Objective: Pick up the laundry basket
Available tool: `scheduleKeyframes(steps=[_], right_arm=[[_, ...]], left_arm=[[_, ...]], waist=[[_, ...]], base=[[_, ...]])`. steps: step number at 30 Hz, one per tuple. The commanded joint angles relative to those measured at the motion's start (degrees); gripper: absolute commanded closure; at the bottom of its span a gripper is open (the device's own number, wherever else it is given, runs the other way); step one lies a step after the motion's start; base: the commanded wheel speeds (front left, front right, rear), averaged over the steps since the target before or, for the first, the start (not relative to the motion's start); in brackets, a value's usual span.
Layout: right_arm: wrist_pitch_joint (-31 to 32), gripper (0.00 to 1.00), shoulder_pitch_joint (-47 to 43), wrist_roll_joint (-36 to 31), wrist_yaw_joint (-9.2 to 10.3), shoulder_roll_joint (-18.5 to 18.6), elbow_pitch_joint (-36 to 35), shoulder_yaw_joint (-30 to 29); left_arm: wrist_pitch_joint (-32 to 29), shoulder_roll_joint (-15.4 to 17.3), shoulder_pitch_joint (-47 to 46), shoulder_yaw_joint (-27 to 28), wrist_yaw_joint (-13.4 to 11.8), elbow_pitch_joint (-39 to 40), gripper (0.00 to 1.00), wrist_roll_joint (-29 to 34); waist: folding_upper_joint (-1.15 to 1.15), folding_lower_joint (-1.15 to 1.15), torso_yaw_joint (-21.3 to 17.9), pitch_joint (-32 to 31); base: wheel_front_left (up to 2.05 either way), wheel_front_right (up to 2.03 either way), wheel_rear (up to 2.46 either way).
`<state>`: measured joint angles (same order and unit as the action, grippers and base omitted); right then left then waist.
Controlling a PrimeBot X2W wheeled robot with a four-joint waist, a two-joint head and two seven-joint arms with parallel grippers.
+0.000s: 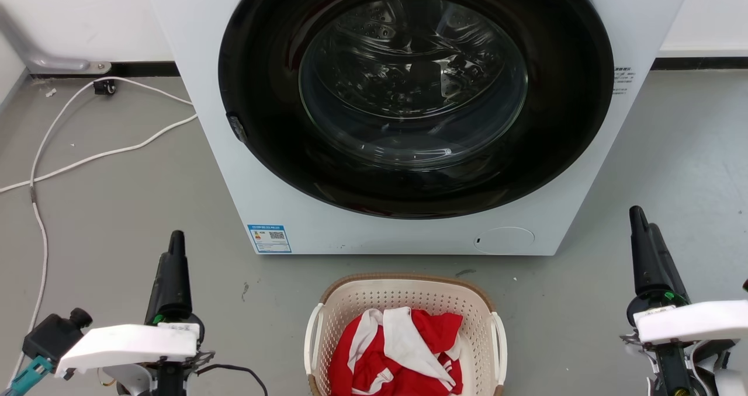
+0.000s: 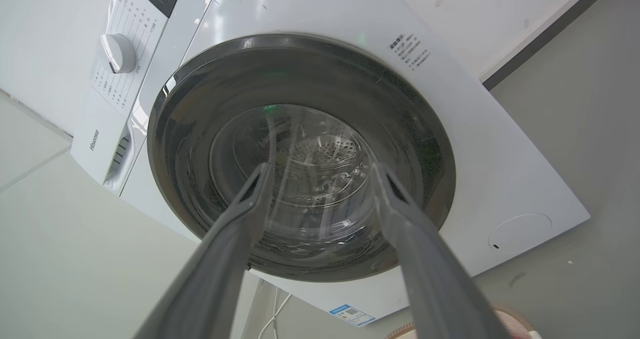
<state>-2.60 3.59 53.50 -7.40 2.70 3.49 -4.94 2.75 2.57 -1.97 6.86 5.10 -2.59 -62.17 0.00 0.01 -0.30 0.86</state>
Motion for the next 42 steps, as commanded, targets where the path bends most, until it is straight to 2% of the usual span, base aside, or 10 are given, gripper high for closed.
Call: scheduleKeyframes(steps=[1,11,16,21,23,25,36,42], right_arm=[[-0.6,0.0,1.3,-2.6,-0.1,0.2,-1.7,0.2],[-2.5,0.0,0.1,-14.9,-0.11,0.2,-5.0,3.0],[-3.4,0.0,-0.2,-20.7,-0.11,0.2,-5.9,3.7],[-4.3,0.0,-0.4,-27.7,-0.12,0.2,-6.1,3.2],[-4.6,0.0,-0.5,-29.2,-0.12,0.2,-6.2,3.1],[-4.9,0.0,-0.6,-30.9,-0.12,0.2,-6.3,3.1],[-6.6,0.0,-1.5,-38.0,-0.12,0.2,-5.9,3.6],[-7.4,0.0,-1.8,-41.2,-0.13,0.2,-5.2,3.5]], left_arm=[[0.4,0.2,-0.2,-0.5,-0.1,1.8,0.0,1.9],[2.4,0.3,0.5,-6.4,-1.0,6.7,0.0,19.0],[3.3,1.3,0.1,-10.1,-2.2,8.9,0.0,24.6],[4.1,3.9,-0.1,-14.2,-6.1,9.8,0.0,30.3],[4.4,4.9,-0.4,-16.1,-8.0,10.0,0.0,31.8],[4.8,5.6,-0.6,-18.0,-8.8,10.3,0.0,31.7],[6.4,10.7,-1.8,-26.2,-16.3,10.9,0.0,40.0],[7.3,12.8,-2.7,-30.7,-19.6,10.7,0.0,42.2]], waist=[[0.0,0.0,0.0,0.0],[0.0,0.0,-0.3,0.3],[0.0,0.0,-0.5,0.5],[0.0,0.0,-0.6,0.6],[0.0,0.0,-0.7,0.6],[0.0,0.0,-0.7,0.5],[0.0,0.0,-0.9,0.7],[0.0,0.0,-1.0,0.9]], base=[[0.0,0.0,0.0],[0.0,0.0,0.0],[0.0,0.0,0.0],[0.0,0.0,0.0],[0.0,0.0,0.0],[0.0,0.0,0.0],[0.0,0.0,0.0],[0.0,0.0,0.0]])
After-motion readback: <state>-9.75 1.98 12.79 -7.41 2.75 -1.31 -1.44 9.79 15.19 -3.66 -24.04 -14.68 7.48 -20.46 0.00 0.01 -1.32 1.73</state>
